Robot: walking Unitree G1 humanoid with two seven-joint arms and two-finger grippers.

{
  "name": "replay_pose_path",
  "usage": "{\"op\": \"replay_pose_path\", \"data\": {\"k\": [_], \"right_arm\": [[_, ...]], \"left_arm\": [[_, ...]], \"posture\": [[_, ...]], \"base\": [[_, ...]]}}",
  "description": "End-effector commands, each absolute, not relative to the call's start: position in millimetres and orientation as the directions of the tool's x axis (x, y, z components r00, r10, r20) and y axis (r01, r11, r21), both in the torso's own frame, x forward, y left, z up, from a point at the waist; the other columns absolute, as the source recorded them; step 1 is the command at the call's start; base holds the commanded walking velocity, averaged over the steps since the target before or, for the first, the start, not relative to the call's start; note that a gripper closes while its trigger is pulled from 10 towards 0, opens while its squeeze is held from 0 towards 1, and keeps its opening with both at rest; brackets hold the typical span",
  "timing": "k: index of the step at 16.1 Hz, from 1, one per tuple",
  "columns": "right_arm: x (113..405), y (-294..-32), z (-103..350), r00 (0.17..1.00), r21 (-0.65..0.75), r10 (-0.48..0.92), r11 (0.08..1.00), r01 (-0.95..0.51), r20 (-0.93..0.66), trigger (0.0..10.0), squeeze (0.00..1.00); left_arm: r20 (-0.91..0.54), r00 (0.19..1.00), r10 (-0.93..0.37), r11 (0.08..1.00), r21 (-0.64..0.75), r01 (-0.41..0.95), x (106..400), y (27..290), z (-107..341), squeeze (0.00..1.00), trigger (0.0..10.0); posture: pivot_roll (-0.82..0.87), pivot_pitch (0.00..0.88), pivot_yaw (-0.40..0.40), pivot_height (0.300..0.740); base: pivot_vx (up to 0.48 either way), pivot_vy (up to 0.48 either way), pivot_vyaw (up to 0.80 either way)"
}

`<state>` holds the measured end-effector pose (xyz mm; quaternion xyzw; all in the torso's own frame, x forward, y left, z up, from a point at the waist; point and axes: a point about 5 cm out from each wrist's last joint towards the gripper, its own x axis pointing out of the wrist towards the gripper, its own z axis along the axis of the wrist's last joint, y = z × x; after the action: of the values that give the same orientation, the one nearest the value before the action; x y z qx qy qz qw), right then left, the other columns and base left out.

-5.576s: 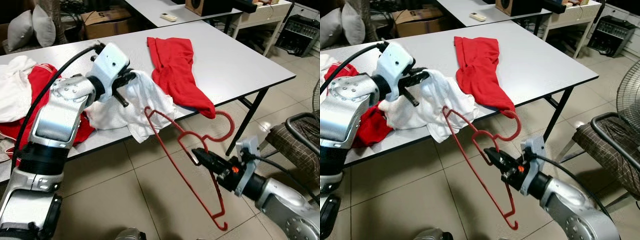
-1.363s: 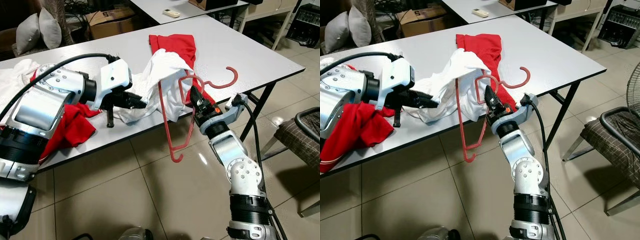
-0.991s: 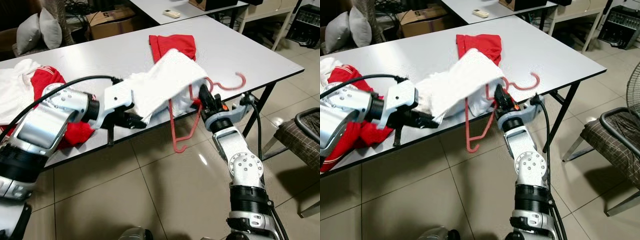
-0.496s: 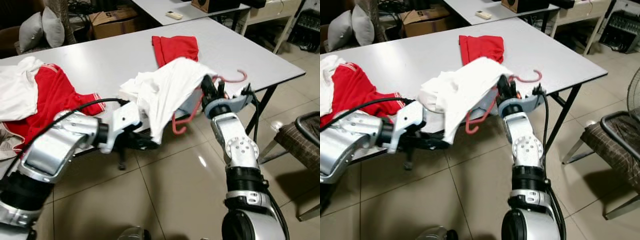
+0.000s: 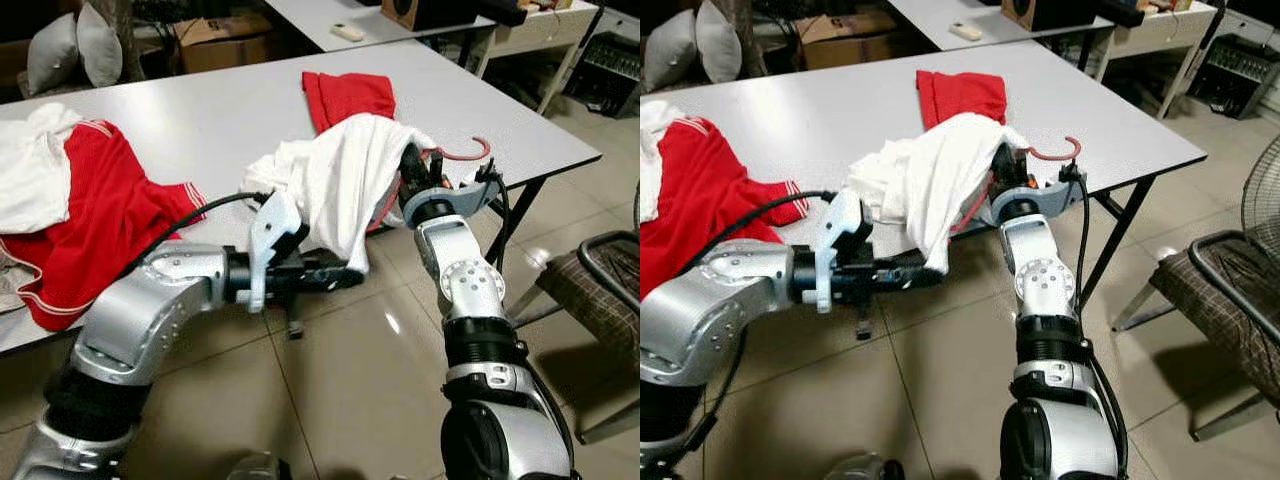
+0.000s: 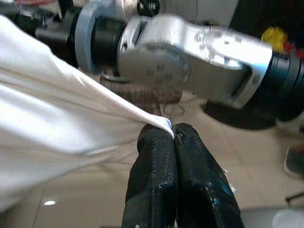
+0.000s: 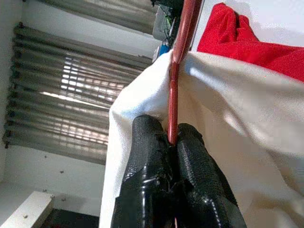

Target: Hang hanger

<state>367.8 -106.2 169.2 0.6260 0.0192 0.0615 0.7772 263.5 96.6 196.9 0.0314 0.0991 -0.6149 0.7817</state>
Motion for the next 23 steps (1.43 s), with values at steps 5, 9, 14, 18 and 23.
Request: {"op": "replay_pose_path", "data": {"k": [5,9,14,18,23], "right_arm": [[370.6,-50.7,203.8,0.965,0.974,0.225,0.149,-0.168,0.133,10.0,0.0],[366.9,-50.1,210.0,0.943,0.96,0.256,0.125,-0.251,0.213,10.0,0.0],[370.1,-57.5,217.8,0.939,0.945,0.229,0.144,-0.294,0.257,10.0,0.0],[370.9,-60.4,220.3,0.933,0.909,0.241,0.259,-0.327,0.267,10.0,0.0],[369.3,-65.5,218.3,0.932,0.878,0.242,0.335,-0.341,0.27,10.0,0.0]], "left_arm": [[-0.108,0.156,-0.982,0.165,-0.084,0.983,255.8,68.4,209.4,0.0,4.0],[-0.151,0.197,-0.969,0.212,-0.095,0.973,261.8,65.6,205.3,1.0,10.0],[-0.258,0.215,-0.942,0.241,-0.073,0.968,262.8,72.4,194.7,1.0,10.0],[-0.327,0.379,-0.866,0.379,0.067,0.923,281.1,79.4,191.3,1.0,10.0],[-0.313,0.366,-0.876,0.291,0.262,0.92,275.0,89.2,210.0,1.0,10.0]], "posture": [[0.02,0.0,-0.016,0.74],[0.02,0.0,-0.01,0.74],[0.03,0.0,-0.001,0.74],[0.02,0.0,0.005,0.74],[0.01,0.0,0.016,0.74]], "base": [[0.0,0.0,0.0],[0.0,0.0,0.0],[0.0,0.0,0.0],[0.0,0.0,0.0],[0.0,0.0,0.0]]}}
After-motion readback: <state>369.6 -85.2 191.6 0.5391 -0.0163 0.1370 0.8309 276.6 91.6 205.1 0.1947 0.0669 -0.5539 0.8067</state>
